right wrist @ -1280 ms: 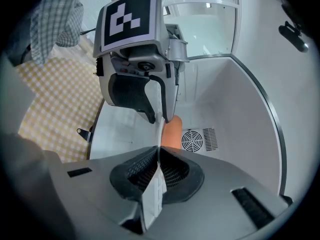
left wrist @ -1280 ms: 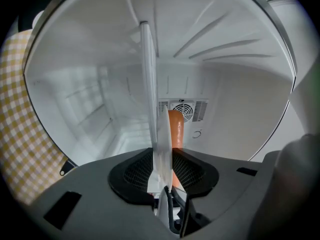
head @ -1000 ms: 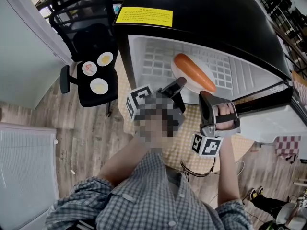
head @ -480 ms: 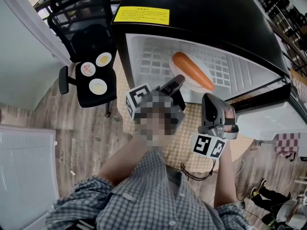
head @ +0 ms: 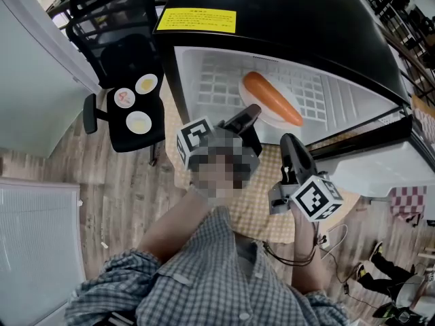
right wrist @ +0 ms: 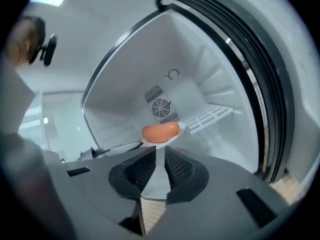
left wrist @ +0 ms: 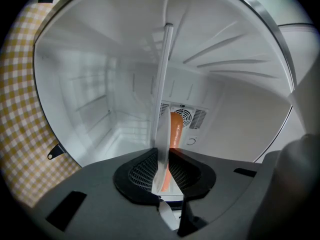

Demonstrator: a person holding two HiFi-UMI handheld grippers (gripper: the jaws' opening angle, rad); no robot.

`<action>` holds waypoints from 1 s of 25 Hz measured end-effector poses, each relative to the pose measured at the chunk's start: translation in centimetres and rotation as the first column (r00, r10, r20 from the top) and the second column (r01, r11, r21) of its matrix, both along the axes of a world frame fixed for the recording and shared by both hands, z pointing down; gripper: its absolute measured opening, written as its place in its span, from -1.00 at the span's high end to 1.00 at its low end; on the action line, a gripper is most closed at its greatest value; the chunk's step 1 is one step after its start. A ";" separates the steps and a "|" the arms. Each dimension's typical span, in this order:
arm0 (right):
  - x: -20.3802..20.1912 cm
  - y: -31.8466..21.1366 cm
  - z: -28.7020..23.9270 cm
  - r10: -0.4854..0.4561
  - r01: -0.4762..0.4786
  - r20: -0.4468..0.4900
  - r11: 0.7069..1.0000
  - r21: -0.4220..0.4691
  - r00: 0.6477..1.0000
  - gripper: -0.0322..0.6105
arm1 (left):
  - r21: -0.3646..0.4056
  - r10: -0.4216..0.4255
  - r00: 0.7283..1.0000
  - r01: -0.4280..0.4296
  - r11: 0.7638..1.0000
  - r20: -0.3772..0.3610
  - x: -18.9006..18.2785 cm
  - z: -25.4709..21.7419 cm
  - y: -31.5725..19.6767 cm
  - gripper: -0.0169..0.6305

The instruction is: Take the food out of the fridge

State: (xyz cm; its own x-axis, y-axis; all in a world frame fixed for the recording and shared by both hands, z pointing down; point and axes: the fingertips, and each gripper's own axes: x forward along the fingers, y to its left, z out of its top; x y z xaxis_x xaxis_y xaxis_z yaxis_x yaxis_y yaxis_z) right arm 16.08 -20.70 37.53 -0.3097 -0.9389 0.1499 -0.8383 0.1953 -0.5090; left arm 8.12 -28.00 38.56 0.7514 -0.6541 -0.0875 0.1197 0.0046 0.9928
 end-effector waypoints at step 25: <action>0.0 -3.1 0.7 0.084 -0.074 0.627 0.996 -0.042 0.775 0.69 | 0.076 -0.005 0.997 -0.001 0.997 0.081 0.2 -0.2 0.1 0.77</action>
